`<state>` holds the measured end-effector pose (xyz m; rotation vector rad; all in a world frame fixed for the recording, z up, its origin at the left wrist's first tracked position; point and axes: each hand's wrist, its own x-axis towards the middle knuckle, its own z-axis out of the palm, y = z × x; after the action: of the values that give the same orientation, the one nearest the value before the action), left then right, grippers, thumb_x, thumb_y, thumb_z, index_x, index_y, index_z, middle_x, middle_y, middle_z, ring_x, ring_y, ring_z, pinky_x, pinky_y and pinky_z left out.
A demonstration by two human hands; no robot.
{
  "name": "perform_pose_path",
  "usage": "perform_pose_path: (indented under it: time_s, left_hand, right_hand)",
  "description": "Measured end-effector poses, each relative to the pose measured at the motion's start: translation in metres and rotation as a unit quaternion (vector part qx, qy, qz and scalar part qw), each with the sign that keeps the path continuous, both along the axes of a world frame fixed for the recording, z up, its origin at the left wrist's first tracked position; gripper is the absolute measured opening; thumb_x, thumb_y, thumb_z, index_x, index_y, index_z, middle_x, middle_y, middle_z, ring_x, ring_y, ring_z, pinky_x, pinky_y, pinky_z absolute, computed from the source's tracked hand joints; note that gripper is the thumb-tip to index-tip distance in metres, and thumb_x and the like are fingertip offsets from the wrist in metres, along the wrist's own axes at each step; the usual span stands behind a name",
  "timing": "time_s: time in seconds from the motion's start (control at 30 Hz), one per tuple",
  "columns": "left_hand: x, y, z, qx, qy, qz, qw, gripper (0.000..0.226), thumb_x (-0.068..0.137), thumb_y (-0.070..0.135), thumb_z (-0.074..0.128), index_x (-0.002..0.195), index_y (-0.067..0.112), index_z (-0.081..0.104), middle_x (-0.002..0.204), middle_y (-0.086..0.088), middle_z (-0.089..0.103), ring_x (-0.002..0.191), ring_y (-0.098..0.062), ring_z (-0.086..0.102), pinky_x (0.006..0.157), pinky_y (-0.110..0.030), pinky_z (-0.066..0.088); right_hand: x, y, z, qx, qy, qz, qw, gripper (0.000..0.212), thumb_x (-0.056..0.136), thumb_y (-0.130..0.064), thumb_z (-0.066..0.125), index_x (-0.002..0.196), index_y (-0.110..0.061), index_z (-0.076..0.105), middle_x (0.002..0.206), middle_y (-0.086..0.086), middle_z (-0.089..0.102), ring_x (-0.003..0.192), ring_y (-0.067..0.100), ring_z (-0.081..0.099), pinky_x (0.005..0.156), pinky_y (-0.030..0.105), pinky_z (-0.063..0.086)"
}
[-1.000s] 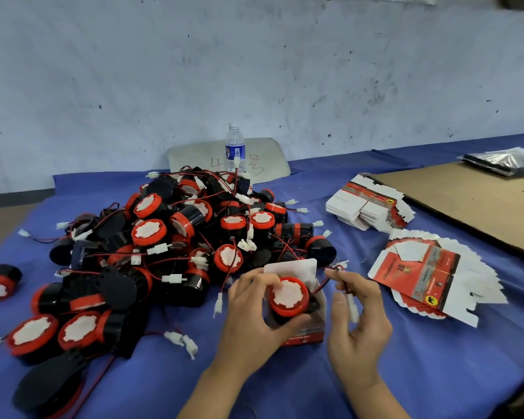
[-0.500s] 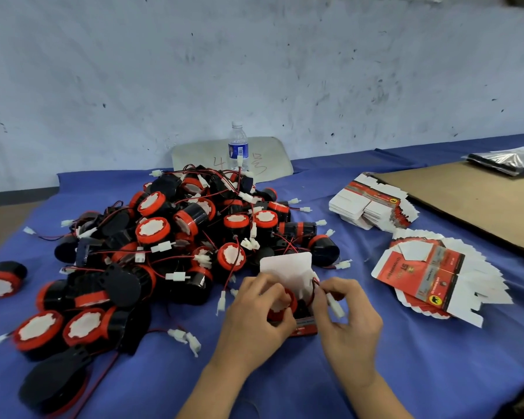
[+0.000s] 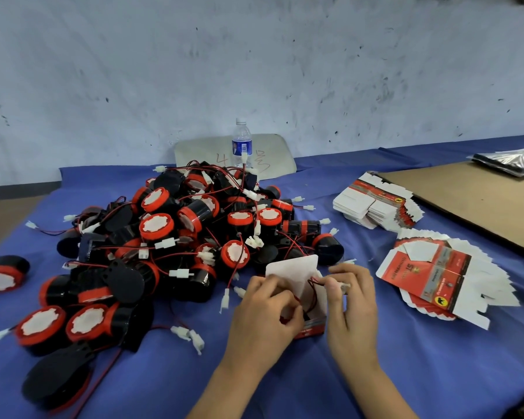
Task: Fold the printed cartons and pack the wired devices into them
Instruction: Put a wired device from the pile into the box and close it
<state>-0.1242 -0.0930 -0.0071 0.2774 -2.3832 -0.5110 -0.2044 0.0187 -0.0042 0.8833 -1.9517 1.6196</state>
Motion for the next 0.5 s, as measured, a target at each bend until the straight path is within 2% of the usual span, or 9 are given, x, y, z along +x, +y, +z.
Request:
perform_pose_path:
  time_s: [0.1,0.17,0.23,0.33,0.37,0.43,0.5]
  left_hand:
    - [-0.001,0.002,-0.001,0.005,0.004,0.009,1.000,0.011,0.080,0.021,0.069,0.072,0.014,0.067,0.095,0.012,0.061,0.093,-0.012,0.052,0.065,-0.031,0.053]
    - [-0.001,0.004,-0.001,0.006,0.006,0.013,1.000,0.011,0.081,0.025,0.066,0.077,0.015,0.066,0.095,0.012,0.060,0.094,-0.012,0.052,0.065,-0.032,0.053]
    - [-0.001,0.006,-0.001,0.014,0.013,0.021,1.000,0.016,0.081,0.030,0.061,0.095,0.022,0.066,0.100,0.014,0.060,0.098,-0.012,0.052,0.064,-0.031,0.054]
    - [-0.002,0.010,-0.003,0.007,0.001,0.022,1.000,0.049,0.080,0.023,0.062,0.126,0.038,0.053,0.112,0.019,0.057,0.105,-0.009,0.048,0.061,-0.026,0.055]
    - [-0.001,0.011,-0.002,0.001,-0.004,0.018,1.000,0.052,0.080,0.020,0.060,0.128,0.040,0.054,0.114,0.019,0.056,0.106,-0.009,0.048,0.059,-0.026,0.055]
    - [-0.001,0.011,-0.001,-0.003,-0.006,0.016,1.000,0.044,0.081,0.017,0.057,0.121,0.035,0.064,0.113,0.017,0.057,0.108,-0.011,0.051,0.055,-0.026,0.055]
    - [-0.001,0.011,-0.001,-0.004,-0.002,0.022,1.000,0.032,0.085,0.019,0.055,0.110,0.030,0.071,0.114,0.015,0.058,0.110,-0.009,0.050,0.055,-0.026,0.055]
  right_hand:
    - [-0.001,0.000,-0.003,0.073,0.037,0.001,0.997,0.035,0.094,-0.031,0.040,0.082,-0.009,0.064,0.116,-0.016,0.049,0.106,0.007,0.043,0.092,0.009,0.030]
    - [-0.001,-0.003,-0.005,0.139,0.070,-0.013,0.988,0.034,0.093,-0.031,0.039,0.078,-0.011,0.062,0.125,-0.008,0.052,0.112,0.010,0.041,0.091,0.017,0.030]
    - [0.001,-0.006,-0.007,0.196,0.107,-0.058,0.973,0.033,0.091,-0.028,0.038,0.077,-0.010,0.063,0.129,0.003,0.056,0.117,0.017,0.041,0.088,0.025,0.034]
    - [0.001,-0.007,-0.007,0.251,0.129,-0.138,0.949,0.036,0.088,-0.025,0.037,0.087,-0.008,0.069,0.127,0.012,0.059,0.121,0.023,0.040,0.082,0.037,0.046]
    - [0.001,-0.007,-0.007,0.268,0.130,-0.157,0.942,0.037,0.087,-0.025,0.037,0.089,-0.008,0.070,0.127,0.013,0.060,0.121,0.026,0.042,0.080,0.040,0.049]
    - [0.002,-0.006,-0.005,0.305,0.122,-0.176,0.928,0.036,0.085,-0.024,0.038,0.087,-0.008,0.071,0.124,0.015,0.062,0.119,0.033,0.054,0.075,0.043,0.052]
    - [0.002,-0.005,-0.005,0.340,0.103,-0.164,0.920,0.022,0.086,-0.019,0.051,0.082,-0.007,0.069,0.125,0.016,0.062,0.115,0.037,0.059,0.071,0.044,0.053]
